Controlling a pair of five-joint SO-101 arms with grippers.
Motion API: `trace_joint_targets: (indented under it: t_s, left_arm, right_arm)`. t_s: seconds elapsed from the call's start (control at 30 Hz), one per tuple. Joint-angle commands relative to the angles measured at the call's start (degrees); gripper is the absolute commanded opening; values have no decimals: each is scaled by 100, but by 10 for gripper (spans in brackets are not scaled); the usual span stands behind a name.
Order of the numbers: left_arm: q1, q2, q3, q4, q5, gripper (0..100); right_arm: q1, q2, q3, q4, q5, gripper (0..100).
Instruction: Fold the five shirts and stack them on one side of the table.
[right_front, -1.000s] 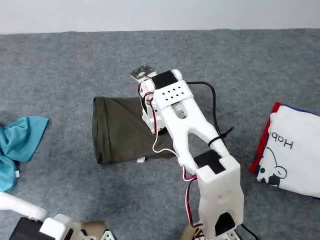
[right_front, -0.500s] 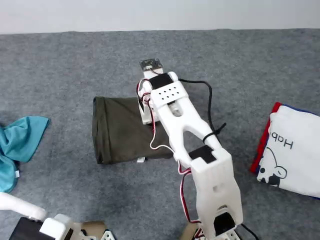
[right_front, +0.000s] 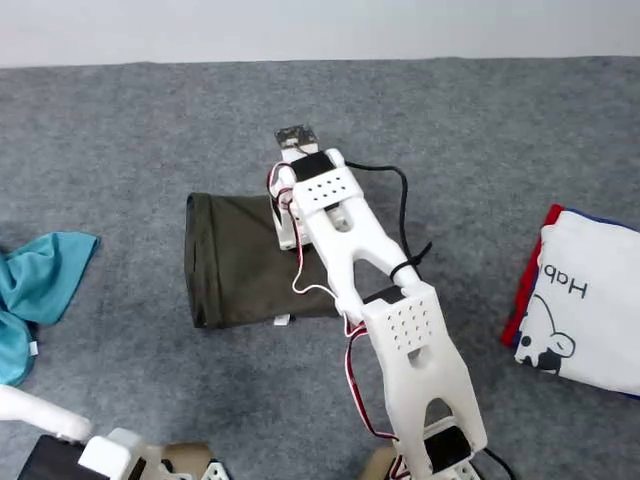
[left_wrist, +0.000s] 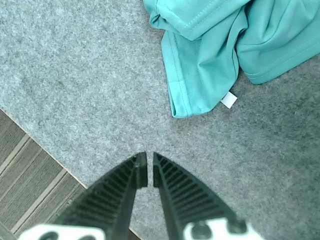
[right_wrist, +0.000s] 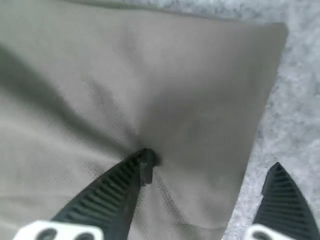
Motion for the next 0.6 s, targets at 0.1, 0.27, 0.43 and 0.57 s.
trace_joint_targets:
  t_s: [0.1,0.27,0.43,0.57]
  left_arm:
    - [18,-211,-4,97,9,33]
    - [26,-211,-4,97,9,33]
    - [26,-202,-4,97,9,33]
    - [26,-202,-4,97,9,33]
  right_arm:
    - [-110,119,-26,462,607,81]
    - [84,84,-35,901,1073,8]
    - [725,-391,-97,1420,1363,10]
    - [1200,-813,-97,1429,2312,10]
